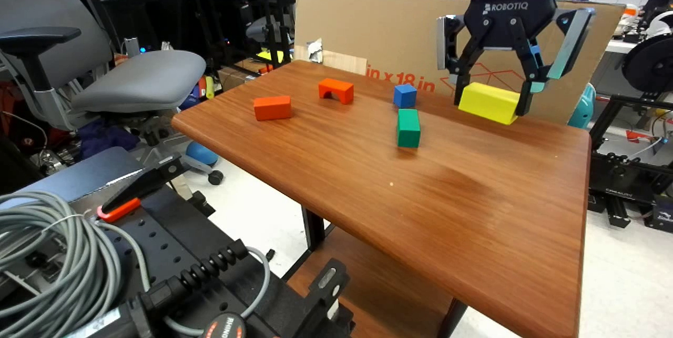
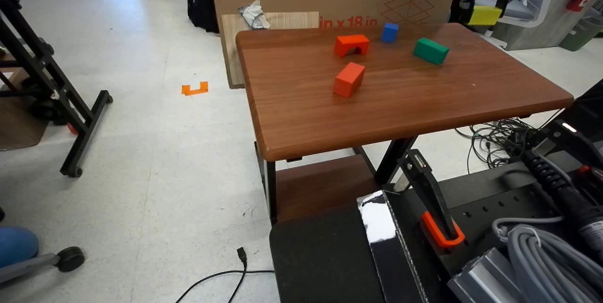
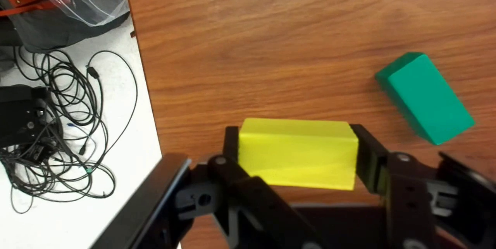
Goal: Move the yellow block forward
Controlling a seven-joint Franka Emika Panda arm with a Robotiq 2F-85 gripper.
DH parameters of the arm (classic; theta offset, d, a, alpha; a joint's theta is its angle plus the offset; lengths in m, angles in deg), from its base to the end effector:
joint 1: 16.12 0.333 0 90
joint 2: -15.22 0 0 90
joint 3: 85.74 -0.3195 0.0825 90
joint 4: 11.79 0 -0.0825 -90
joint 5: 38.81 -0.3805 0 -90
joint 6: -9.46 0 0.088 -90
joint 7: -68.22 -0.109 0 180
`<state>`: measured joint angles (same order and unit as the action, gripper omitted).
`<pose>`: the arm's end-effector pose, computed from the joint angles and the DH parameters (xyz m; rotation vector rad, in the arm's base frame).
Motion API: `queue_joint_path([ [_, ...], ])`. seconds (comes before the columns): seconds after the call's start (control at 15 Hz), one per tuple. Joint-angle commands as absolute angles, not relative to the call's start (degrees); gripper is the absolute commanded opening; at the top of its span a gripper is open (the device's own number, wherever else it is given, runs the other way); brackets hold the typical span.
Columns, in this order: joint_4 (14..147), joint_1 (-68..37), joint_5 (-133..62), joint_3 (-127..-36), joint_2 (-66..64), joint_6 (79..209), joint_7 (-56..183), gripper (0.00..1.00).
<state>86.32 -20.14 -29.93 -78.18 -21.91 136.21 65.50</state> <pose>0.6441 -0.1298 0.2089 2.9397 -0.1866 -0.2368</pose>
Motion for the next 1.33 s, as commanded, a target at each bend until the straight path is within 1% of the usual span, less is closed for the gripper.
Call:
queue_joint_path([
  [0.0,80.5,-20.8,-29.2,-78.1,-28.4,135.4,66.8,0.45],
  [0.33,75.2,-20.5,-29.8,-78.5,-34.6,134.4,66.9,0.45],
  [0.53,74.3,-20.1,-29.0,-78.5,-34.8,134.8,67.9,0.45],
  [0.6,74.4,-20.0,-28.9,-78.5,-34.6,134.8,68.4,0.60],
  [0.67,75.0,-20.1,-29.1,-78.9,-34.0,135.1,69.3,0.92],
  [0.73,75.9,-20.2,-29.1,-79.1,-33.1,135.5,70.1,0.94],
  [0.8,76.8,-20.3,-29.2,-79.4,-32.3,135.9,70.9,0.99],
  [0.87,78.0,-20.4,-29.5,-79.7,-31.0,136.7,71.4,1.00],
  [1.27,86.7,-19.8,-29.1,-79.1,-19.9,138.5,70.5,1.00],
])
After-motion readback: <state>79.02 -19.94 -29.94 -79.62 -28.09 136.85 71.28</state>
